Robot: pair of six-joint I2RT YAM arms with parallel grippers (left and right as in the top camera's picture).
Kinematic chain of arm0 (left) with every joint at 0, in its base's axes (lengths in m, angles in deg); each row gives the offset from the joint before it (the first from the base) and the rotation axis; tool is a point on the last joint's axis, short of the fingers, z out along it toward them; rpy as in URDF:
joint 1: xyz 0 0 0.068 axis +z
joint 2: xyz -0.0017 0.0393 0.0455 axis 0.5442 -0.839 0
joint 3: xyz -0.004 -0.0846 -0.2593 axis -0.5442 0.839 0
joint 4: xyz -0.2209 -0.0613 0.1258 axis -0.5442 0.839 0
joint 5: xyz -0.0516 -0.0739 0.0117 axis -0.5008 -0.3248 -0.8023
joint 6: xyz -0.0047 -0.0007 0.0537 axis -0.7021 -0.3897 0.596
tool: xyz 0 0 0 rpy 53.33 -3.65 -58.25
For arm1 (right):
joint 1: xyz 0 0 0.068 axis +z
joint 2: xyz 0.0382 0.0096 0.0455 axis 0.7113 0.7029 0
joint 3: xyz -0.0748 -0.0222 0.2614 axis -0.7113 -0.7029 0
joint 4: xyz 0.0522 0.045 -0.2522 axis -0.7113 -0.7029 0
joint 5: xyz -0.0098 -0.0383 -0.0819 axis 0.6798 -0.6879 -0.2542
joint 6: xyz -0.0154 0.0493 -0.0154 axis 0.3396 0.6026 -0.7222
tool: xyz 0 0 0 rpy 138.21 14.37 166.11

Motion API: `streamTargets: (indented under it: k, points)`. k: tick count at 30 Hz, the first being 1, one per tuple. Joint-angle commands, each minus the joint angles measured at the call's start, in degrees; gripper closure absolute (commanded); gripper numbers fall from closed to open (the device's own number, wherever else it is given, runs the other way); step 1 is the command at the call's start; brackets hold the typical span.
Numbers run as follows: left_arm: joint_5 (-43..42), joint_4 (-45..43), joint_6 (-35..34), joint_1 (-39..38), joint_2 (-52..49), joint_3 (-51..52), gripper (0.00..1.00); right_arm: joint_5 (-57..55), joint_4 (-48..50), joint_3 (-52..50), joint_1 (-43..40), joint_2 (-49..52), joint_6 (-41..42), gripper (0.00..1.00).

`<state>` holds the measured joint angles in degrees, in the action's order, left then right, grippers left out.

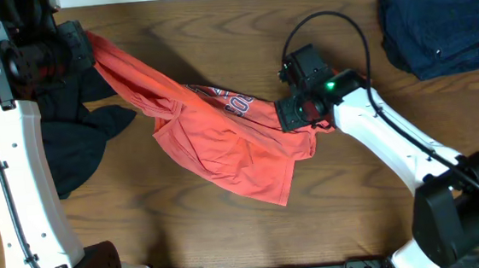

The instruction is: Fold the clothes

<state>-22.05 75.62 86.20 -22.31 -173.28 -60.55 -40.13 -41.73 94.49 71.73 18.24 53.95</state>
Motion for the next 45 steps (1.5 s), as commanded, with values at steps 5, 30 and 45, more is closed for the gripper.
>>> streamTargets:
  k: [5, 30, 45]
  points:
    - [0.2, 0.0, 0.5, -0.1, -0.2, 0.2, 0.94, 0.1, 0.6, 0.3, -2.6, 2.8, -17.5, 0.25]
    - [0.2, -0.1, 0.5, -0.1, -0.2, 0.2, 0.94, 6.8, -6.4, 0.1, -9.1, 4.8, -22.7, 0.99]
    - [0.2, -0.1, 1.6, -0.1, -0.2, 0.2, 0.94, 0.5, -10.4, 0.1, -15.8, -1.1, -3.3, 0.99]
